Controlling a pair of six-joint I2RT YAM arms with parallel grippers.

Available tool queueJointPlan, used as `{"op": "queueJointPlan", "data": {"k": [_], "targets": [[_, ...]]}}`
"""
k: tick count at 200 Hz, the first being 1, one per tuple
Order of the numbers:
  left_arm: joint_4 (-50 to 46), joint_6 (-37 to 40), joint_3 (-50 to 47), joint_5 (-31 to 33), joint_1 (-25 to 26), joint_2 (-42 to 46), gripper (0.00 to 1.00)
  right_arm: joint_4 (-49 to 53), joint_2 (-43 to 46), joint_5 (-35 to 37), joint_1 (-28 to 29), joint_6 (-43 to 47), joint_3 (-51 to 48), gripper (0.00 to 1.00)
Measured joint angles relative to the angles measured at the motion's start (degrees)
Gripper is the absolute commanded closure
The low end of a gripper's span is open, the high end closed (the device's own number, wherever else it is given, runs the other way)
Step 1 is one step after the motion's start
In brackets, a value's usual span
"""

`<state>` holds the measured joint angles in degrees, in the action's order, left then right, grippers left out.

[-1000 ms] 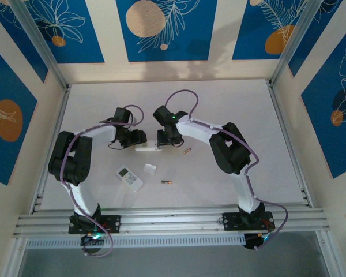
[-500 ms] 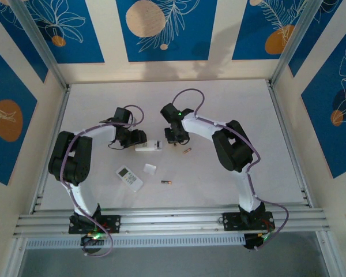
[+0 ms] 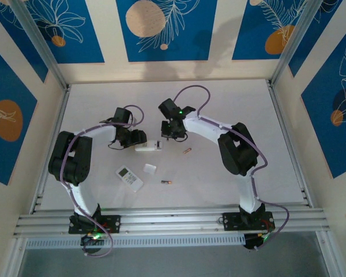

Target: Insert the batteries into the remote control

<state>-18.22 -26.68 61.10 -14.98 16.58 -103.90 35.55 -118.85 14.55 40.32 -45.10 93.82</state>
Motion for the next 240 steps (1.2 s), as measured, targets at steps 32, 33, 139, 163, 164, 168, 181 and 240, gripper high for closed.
{"op": "queueJointPlan", "data": {"k": [32,33,139,163,164,168,181,240], "targets": [[0.0,0.0,-0.1,0.0,0.0,0.1,0.43,-2.4,-0.5,0.4,2.3,-4.8,0.0,0.89],[0.0,0.0,-0.1,0.0,0.0,0.1,0.43,-2.5,-0.6,0.5,2.3,-4.9,0.0,0.89],[0.7,0.0,-0.5,-0.2,0.0,0.3,0.43,-3.4,-4.1,0.5,3.2,-7.5,-0.9,0.88],[0.7,0.0,-0.5,-0.2,0.0,0.3,0.43,-3.5,-4.1,0.5,3.3,-7.5,-1.0,0.84],[0.7,0.0,-0.5,-0.2,0.0,0.3,0.43,-3.5,-4.1,0.5,3.3,-7.5,-1.0,0.84],[0.7,0.0,-0.5,-0.2,0.0,0.3,0.43,-3.5,-4.1,0.5,3.3,-7.5,-1.0,0.83],[0.7,0.0,-0.5,-0.2,0.0,0.3,0.43,-3.5,-4.3,0.5,3.4,-7.5,-1.0,0.81],[0.7,0.0,-0.5,-0.2,0.0,0.3,0.43,-3.4,-4.5,0.5,3.6,-7.1,-1.0,0.79]]}}
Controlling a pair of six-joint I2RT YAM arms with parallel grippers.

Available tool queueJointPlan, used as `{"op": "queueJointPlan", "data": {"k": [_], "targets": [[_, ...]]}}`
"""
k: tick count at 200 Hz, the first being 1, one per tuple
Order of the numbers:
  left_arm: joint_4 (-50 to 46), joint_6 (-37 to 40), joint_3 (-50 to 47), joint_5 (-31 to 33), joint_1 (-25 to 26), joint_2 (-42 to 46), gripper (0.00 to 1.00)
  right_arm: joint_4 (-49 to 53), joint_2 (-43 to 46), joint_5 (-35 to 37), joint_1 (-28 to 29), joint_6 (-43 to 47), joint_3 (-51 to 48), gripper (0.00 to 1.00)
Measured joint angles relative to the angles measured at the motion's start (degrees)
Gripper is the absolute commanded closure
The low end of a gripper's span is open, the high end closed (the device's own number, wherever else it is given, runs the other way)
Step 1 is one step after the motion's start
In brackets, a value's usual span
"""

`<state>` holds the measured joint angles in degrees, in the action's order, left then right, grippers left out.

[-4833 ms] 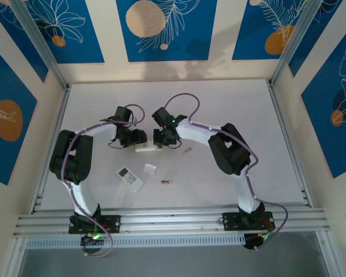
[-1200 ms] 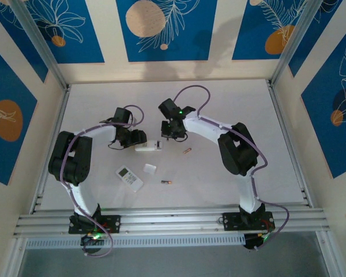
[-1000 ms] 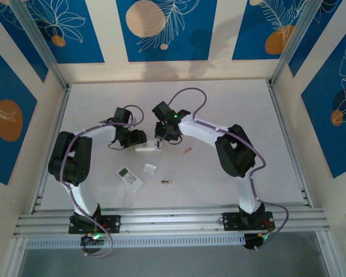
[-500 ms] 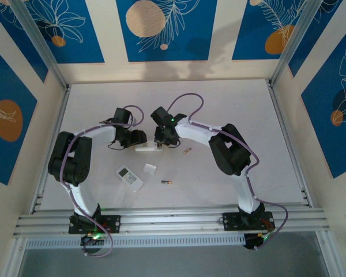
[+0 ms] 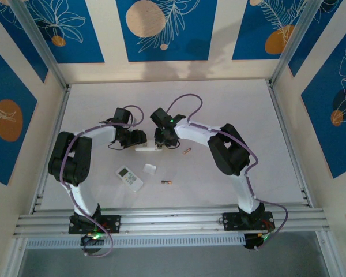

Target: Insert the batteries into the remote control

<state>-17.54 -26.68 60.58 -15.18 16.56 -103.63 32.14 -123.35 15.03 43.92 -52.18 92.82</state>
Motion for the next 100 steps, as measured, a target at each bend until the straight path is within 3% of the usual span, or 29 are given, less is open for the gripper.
{"op": "queueJointPlan", "data": {"k": [100], "targets": [[0.0,-0.2,0.0,0.0,0.0,0.0,0.43,0.0,0.0,0.0,0.0,1.7,0.0,0.81]]}}
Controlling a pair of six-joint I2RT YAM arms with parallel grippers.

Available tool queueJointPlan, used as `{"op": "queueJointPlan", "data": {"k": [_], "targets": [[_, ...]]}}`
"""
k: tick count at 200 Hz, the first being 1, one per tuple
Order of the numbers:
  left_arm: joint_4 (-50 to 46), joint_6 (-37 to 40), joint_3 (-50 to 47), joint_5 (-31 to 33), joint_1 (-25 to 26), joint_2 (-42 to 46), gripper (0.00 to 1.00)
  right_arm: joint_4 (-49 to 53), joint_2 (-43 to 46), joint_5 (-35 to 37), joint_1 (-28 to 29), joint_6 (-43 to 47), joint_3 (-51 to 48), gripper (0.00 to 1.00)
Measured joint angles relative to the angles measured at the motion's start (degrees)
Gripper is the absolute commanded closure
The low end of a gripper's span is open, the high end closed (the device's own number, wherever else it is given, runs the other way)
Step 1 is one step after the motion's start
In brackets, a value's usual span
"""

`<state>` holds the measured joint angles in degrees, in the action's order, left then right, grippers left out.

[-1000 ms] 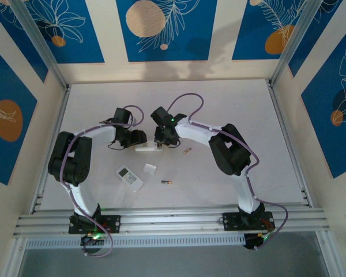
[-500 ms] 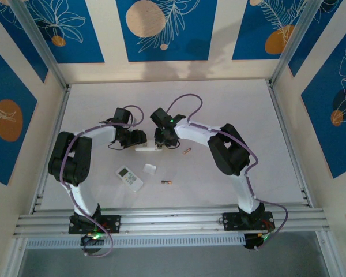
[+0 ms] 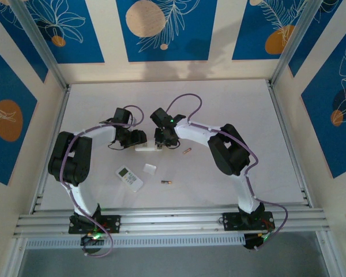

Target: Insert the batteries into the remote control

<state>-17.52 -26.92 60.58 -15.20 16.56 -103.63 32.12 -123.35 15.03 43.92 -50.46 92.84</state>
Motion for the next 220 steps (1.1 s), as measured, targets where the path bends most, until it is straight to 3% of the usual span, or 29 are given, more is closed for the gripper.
{"op": "queueJointPlan", "data": {"k": [110,220], "targets": [[0.0,-0.2,0.0,0.0,0.0,0.0,0.43,-1.8,-0.6,0.0,0.0,1.8,0.0,0.82],[0.0,-0.2,0.0,-0.2,0.0,0.0,0.43,-1.0,-0.6,-0.3,0.0,1.9,0.0,0.72]]}}
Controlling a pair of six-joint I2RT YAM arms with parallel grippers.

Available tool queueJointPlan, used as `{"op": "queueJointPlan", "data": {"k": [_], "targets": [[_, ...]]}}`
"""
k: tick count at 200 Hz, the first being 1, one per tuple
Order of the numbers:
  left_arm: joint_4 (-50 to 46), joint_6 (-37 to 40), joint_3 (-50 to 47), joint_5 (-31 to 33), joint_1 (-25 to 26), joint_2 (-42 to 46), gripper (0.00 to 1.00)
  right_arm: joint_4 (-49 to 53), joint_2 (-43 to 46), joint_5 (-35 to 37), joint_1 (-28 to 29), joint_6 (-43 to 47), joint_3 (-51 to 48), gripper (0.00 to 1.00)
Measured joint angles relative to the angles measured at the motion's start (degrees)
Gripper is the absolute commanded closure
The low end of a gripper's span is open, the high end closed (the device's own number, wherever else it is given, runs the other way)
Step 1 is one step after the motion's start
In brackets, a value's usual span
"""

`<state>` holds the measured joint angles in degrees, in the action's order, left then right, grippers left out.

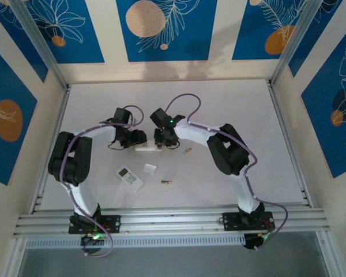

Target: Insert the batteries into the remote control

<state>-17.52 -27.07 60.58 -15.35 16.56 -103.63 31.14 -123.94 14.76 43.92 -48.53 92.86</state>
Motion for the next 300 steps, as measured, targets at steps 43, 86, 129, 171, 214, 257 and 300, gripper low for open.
{"op": "queueJointPlan", "data": {"k": [43,86,129,171,214,257,300], "targets": [[0.0,0.0,0.0,0.0,0.0,0.0,0.43,0.3,0.2,-0.2,-0.5,0.0,0.3,0.73],[0.0,0.0,0.0,0.0,0.0,0.0,0.43,0.2,0.2,-1.2,-1.2,0.0,1.2,0.77],[0.0,0.0,0.0,0.0,0.0,0.0,0.43,0.3,0.2,-1.3,-1.3,0.0,1.6,0.8],[0.0,0.0,0.0,0.0,0.0,0.0,0.43,1.3,0.1,-1.3,-1.3,0.1,1.6,0.83],[0.0,0.0,0.0,-0.1,0.0,0.0,0.43,1.5,0.0,-1.2,-1.0,0.5,1.7,0.84],[0.0,0.0,0.0,-0.1,0.0,0.0,0.43,1.4,-0.1,-1.2,-0.6,0.4,1.7,0.85],[0.0,0.0,0.0,-0.1,0.0,0.0,0.43,1.5,-0.1,-1.0,-0.4,0.0,1.6,0.87]]}}
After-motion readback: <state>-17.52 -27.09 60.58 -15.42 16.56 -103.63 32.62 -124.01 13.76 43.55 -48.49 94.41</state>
